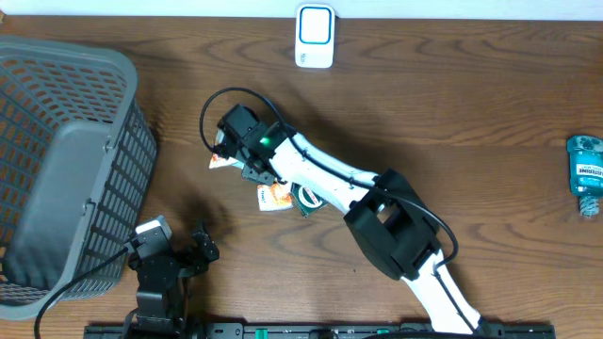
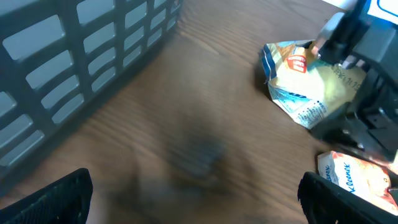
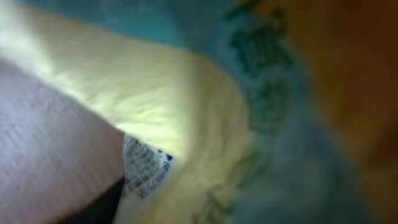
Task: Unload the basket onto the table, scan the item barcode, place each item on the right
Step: 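Reach the right gripper left and grasp the snack bag, then lift the snack bag and hold it at the white scanner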
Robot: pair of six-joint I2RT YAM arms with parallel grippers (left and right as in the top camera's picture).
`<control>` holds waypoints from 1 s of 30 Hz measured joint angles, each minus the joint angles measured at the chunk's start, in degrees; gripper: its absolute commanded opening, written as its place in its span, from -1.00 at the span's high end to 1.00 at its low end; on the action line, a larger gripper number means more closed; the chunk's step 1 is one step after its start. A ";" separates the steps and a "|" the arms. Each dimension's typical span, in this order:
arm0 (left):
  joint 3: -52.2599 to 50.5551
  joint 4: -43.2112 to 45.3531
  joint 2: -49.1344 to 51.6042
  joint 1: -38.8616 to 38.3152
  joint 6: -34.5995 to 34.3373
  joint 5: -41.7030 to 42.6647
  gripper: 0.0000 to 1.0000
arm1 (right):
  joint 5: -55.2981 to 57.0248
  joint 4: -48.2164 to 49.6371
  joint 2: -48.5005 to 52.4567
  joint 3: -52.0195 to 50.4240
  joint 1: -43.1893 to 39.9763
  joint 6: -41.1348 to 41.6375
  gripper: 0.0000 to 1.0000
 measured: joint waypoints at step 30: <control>0.00 -0.02 0.00 0.00 0.00 0.00 -0.96 | -74.12 -48.94 -11.82 16.87 -20.52 15.76 0.97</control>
